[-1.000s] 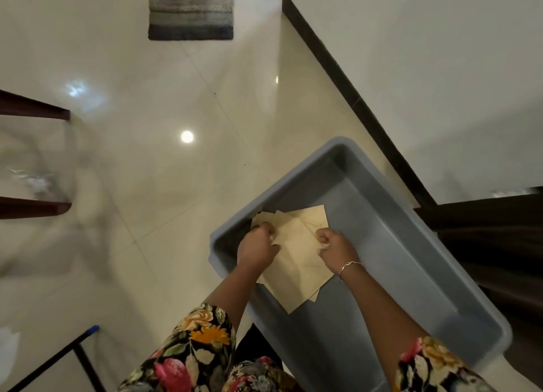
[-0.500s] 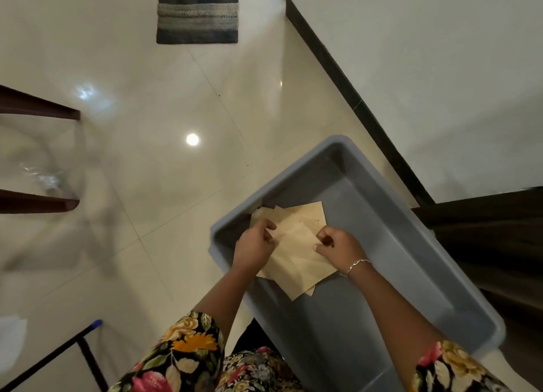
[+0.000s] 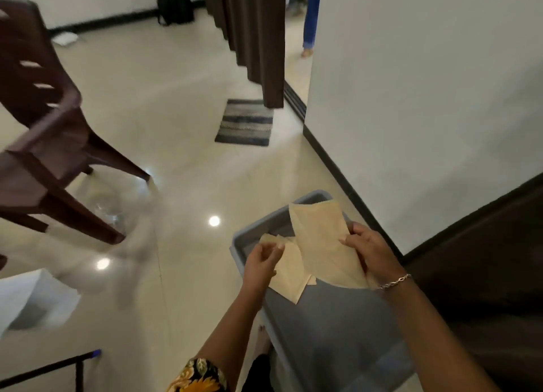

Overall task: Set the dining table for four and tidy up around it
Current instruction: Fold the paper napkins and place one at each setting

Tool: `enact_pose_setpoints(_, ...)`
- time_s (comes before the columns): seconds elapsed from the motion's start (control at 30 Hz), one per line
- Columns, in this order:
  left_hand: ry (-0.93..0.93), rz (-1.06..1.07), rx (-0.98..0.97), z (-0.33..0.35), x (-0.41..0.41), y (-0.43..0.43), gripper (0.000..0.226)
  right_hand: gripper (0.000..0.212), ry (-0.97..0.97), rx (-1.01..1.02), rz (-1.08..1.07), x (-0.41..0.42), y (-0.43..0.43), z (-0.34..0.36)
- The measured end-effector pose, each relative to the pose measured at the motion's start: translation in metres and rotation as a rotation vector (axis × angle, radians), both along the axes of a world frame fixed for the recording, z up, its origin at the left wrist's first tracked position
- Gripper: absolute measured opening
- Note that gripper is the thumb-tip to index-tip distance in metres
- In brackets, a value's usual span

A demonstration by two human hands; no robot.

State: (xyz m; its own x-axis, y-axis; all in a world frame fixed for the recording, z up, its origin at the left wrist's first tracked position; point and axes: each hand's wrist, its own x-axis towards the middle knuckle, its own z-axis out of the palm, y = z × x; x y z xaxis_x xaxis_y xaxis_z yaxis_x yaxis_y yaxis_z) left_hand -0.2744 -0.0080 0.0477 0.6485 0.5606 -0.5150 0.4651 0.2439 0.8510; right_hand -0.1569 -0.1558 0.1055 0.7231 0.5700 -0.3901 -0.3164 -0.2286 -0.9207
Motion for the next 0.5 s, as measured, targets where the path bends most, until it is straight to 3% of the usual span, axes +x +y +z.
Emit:
enact_pose_setpoints(0.07, -0.127, 0.039, -0.169, 0.035, -0.009, -0.012, 0.02, 0.029, 0.123, 0.146, -0.038, -0.01, -0.013, 0.035)
enact_pose_setpoints(0.23, -0.301, -0.051, -0.533, 0.095, -0.026, -0.034, 0.081, 0.034, 0.208, 0.269, 0.014, -0.032, -0.044, 0.096)
enact_pose_setpoints(0.37, -0.429, -0.129, -0.759, 0.121, -0.041, -0.056, 0.08, 0.044, 0.265, 0.344, 0.114, -0.042, -0.059, 0.126)
enact_pose_setpoints(0.5, -0.589, -0.139, -0.867, 0.138, -0.057, -0.067, 0.081, 0.077, 0.241, 0.32, 0.242, -0.044, -0.064, 0.14)
